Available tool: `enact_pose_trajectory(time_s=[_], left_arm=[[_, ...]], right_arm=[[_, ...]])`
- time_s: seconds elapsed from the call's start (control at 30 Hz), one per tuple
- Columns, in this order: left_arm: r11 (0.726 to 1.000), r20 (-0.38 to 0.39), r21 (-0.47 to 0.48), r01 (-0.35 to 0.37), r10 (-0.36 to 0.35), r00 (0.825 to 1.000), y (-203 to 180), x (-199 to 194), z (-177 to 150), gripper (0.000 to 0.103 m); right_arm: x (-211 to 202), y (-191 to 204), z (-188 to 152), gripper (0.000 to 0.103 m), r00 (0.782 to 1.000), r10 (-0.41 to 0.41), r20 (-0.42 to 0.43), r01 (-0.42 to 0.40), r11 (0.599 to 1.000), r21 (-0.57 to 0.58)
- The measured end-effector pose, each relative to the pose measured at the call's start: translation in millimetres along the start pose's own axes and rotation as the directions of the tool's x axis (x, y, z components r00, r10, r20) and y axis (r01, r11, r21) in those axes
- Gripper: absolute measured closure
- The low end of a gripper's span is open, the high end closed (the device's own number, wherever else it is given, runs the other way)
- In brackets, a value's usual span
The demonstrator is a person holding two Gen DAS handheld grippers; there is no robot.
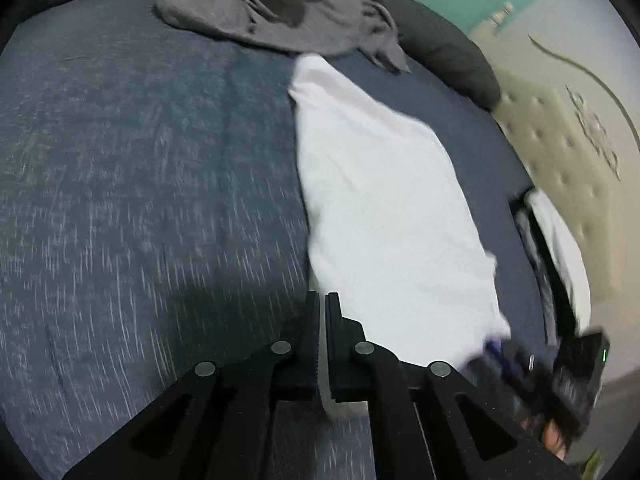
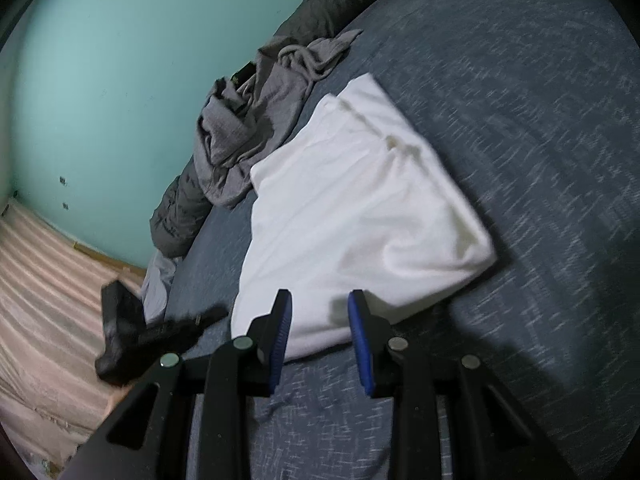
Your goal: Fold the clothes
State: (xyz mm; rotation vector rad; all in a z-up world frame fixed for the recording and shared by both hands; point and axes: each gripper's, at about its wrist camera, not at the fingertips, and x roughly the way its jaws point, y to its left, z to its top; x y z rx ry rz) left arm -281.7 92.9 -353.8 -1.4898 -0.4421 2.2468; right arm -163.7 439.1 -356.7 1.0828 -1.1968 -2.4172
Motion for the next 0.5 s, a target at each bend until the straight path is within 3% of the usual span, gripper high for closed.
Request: enact_pose_trajectory(time_s=[0.07,0.3,0.33,0.4,0.47,0.5], left_arm=[[1.0,-0.02,0.005,0.011,-0.011,1.0,-1,1,-10,0.066],[0.999,-0.046,0.005,0.046,-0.046,0.998,-1,9,-28,0.065],[0.999,-0.045,0.002,0.052,-0.052,0.998,0,10,-29,0.068],[0.998,-0.048,0.014,0.059,-0.058,0.997,-3,11,-31,0.091],[0.998,-0.053,0.038,0.05,-0.048,0.997,-9,11,-34,0.093],[0.998,-0.051,0.047,0.042,-0.039,0.998,-11,10,-35,0.095]], right_arm=[[-7,-6,3,0.074,0.999,-0.019,0.028,0.019,1.0,0.017],[-25,-35,11,0.074,0.987,-0.135,0.082,0.126,0.987,0.102],[-25,-37,12,0.074,0.986,-0.145,0.082,0.136,0.985,0.106],[-26,-37,13,0.074,0.982,-0.171,0.08,0.162,0.981,0.102],[-26,-37,13,0.074,0.974,-0.213,0.081,0.205,0.974,0.098],[-27,-38,13,0.064,0.97,-0.229,0.08,0.221,0.97,0.098]])
